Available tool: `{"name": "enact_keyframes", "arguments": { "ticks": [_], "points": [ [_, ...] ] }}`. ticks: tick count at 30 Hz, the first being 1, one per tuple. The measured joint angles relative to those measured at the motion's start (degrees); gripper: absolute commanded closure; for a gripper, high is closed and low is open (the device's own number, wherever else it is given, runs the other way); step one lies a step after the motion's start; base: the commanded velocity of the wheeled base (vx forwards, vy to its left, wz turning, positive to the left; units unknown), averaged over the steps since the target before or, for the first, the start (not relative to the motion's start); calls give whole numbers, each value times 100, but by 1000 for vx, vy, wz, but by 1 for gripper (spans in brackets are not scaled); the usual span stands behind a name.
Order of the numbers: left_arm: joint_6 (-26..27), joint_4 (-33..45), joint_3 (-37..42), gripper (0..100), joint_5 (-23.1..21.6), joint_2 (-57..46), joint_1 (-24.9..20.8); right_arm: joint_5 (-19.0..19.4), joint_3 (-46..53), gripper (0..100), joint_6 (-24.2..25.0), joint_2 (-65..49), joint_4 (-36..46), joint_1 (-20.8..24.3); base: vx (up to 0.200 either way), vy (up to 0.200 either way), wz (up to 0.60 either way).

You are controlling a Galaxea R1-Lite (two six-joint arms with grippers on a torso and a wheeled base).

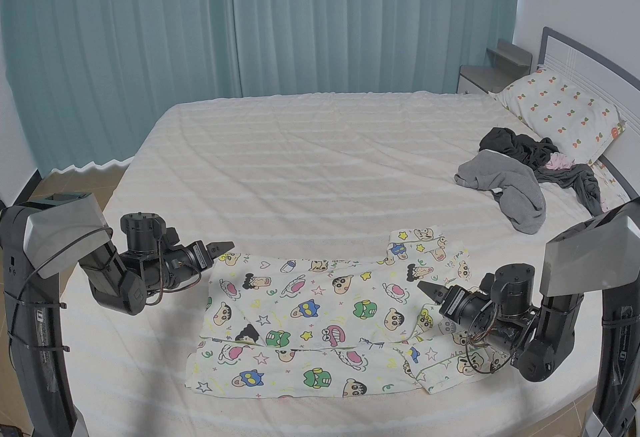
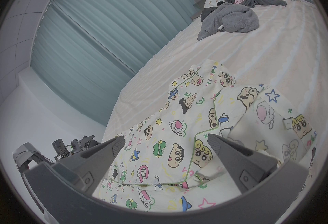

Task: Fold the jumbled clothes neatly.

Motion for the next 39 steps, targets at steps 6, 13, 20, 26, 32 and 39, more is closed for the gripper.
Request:
{"name": "enact_keyframes", "arguments": {
  "ticks": [6,13,20,26,32,39],
  "points": [
    [246,668,-483,0,17,173,0,0,-6,0,-9,0,-2,23,0,0,0],
    [983,1407,-1185,0,41,516,-7,-2,-5,0,-39,1,-2,22,0,0,0],
    [1172,1437,-1568,0,200,907,-16,-2,-6,0,-55,11,-2,17,0,0,0],
    [1240,1752,-1871,0,263,1141,-22,0,-9,0,-96,20,-2,22,0,0,0],
    [1476,2314,-2171,0,266,1223,-49,-2,-9,0,-154,0,-2,28,0,0,0],
    [1517,2488,-2348,100,266,1248,-134,-2,-9,0,-173,-22,0,12,0,0,0]
  ]
}}
